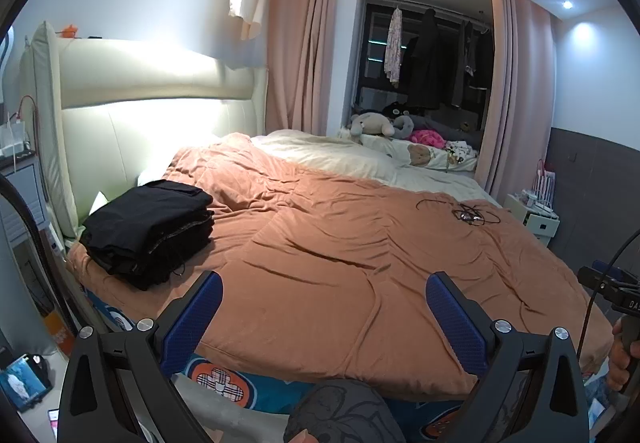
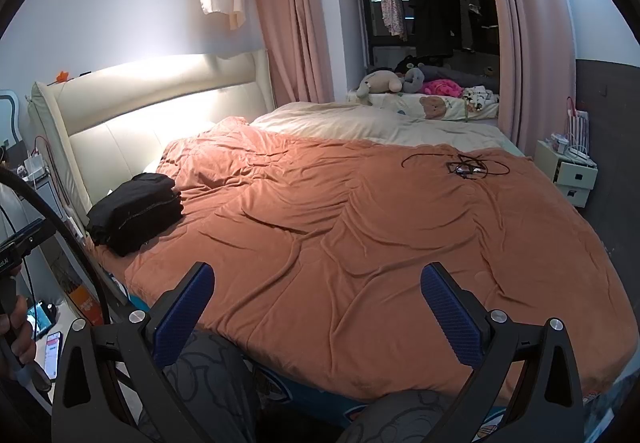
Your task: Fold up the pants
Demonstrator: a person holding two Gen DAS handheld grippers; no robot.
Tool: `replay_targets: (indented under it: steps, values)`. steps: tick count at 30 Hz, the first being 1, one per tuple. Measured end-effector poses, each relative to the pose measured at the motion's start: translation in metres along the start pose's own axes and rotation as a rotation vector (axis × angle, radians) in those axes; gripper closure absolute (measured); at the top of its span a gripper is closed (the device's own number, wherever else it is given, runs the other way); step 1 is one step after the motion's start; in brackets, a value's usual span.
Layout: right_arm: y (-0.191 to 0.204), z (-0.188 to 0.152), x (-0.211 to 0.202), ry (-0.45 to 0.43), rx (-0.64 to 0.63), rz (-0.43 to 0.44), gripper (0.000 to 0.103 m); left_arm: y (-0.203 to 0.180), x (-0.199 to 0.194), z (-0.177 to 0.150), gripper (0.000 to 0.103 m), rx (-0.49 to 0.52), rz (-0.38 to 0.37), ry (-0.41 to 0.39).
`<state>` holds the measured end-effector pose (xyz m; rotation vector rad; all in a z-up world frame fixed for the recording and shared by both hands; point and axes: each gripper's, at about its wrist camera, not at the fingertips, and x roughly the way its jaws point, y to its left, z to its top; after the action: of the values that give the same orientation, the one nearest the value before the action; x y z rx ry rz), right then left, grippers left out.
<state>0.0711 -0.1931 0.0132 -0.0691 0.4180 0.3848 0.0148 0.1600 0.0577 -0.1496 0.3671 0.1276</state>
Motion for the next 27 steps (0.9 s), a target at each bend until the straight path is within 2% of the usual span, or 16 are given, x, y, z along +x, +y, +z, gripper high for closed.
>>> replay_targets:
  steps: [27]
  values:
    - [-0.012,0.000,-0.006,-0.012,0.002,-0.019,0.000,-0.018,-0.008,-0.001,0.001,0.016,0.013,-0.009]
